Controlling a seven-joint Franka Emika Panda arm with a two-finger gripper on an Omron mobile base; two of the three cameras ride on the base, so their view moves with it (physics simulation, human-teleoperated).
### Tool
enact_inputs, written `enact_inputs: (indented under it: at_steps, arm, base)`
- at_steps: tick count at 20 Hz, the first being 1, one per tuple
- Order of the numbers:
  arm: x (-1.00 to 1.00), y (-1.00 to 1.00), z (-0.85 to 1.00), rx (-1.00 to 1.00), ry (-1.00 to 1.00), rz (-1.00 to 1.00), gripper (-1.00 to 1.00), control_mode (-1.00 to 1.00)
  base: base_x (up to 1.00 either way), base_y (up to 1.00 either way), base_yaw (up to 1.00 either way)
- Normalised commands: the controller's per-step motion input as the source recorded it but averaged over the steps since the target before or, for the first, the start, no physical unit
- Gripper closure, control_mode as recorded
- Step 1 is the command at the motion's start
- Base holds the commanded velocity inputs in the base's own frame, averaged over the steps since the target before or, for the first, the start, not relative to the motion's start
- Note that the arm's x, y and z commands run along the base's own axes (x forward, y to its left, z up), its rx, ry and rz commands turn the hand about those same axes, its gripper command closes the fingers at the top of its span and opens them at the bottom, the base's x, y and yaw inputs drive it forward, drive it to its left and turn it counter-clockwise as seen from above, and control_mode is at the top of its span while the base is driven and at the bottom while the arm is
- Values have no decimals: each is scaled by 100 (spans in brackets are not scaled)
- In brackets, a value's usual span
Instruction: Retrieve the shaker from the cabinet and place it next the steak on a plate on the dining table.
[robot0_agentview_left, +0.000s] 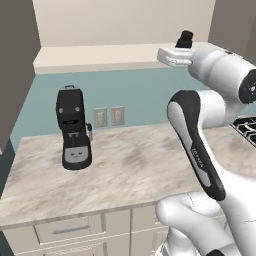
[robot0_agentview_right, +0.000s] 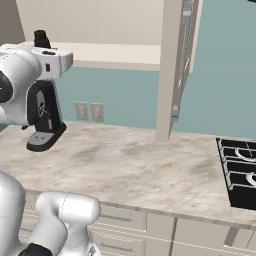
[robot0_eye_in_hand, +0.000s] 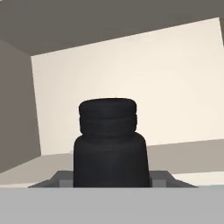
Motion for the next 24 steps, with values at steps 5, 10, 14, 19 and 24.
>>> enact_inputs:
  at_steps: [5,10,14,19,24]
  arm:
    - [-91,-9,-44,0,7,-3,100,-100]
    - [-87,-25,-30,0,16,-2,100,-100]
    - [-76,-23,-32,0,25,-3,100,-100]
    - [-59,0,-19,-1,3,-1,100,100]
    - [0,0,0,0,0,0,100,100]
  base:
    - [0,0,0]
    - [0,0,0]
    - [0,0,0]
    - [-40,-1,0]
    - [-100,-32,-3]
